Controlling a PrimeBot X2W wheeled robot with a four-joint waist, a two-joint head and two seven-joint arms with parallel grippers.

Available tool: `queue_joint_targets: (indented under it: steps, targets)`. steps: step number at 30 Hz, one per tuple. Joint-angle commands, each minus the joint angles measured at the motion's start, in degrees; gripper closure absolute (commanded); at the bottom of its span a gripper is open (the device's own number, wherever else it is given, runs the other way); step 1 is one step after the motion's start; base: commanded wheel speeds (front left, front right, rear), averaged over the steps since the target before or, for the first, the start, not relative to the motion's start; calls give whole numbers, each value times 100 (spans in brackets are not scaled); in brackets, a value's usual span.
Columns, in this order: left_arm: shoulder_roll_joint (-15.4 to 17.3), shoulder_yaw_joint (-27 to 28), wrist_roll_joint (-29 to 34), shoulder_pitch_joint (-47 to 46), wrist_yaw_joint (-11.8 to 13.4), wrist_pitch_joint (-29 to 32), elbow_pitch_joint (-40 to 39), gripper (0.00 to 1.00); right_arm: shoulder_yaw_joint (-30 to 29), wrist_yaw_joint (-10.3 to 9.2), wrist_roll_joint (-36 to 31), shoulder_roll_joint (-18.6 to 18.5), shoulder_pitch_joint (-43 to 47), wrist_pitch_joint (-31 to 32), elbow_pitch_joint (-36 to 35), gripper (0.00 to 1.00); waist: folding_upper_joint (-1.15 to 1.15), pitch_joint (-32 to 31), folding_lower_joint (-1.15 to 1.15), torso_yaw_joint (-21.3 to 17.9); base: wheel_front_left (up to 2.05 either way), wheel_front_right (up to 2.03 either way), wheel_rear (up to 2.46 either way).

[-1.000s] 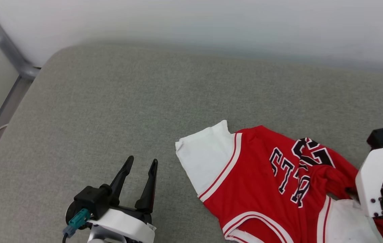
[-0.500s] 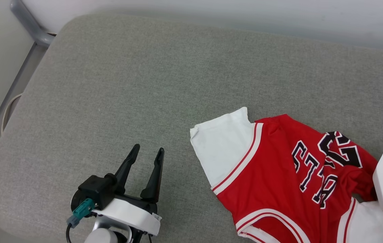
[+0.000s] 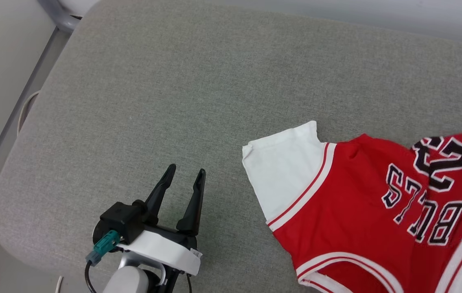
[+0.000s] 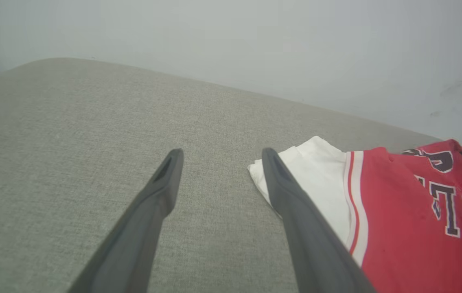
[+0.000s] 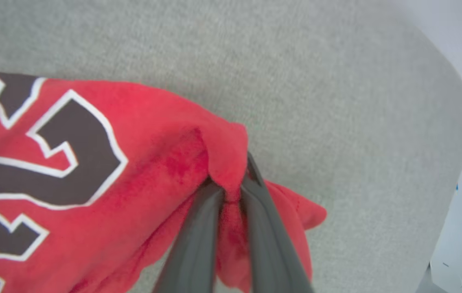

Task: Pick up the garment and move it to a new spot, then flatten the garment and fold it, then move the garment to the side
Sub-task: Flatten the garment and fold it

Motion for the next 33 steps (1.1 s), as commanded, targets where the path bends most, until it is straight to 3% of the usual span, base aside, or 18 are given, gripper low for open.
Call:
queue_joint_targets:
  steps: [1, 14, 21, 23, 30, 33]
  targets:
    - [-33, -23, -20, -92, 0, -15, -6, 0, 58, -10, -67, -168, -390, -143, 87, 100, 0, 89, -1, 74, 0, 0, 0]
    - [-185, -173, -119, -397, 0, -15, -33, 0, 1140, -10, -661, -912, -2827, -1322, 1126, 100, 0, 649, -1, 529, 0, 0, 0]
    - [-243, -140, -144, -478, 0, -15, -21, 0, 1518, -10, -717, -832, -3236, -1940, 1961, 100, 0, 719, -1, 644, 0, 0, 0]
    - [-250, -121, -131, -485, 0, -15, -6, 0, 1485, -10, -684, -737, -3187, -2133, 2187, 0, 0, 692, -1, 637, 0, 0, 0]
    - [-237, -27, -60, -403, 0, -15, -21, 0, 1413, -10, -475, -433, -3089, -2780, 2633, 0, 0, 440, -1, 476, 0, 0, 0]
    - [-155, 44, -9, -314, 0, -15, -53, 0, 1318, -10, -192, -176, -3003, -3330, 2785, 0, 0, 159, -1, 273, 0, 0, 0]
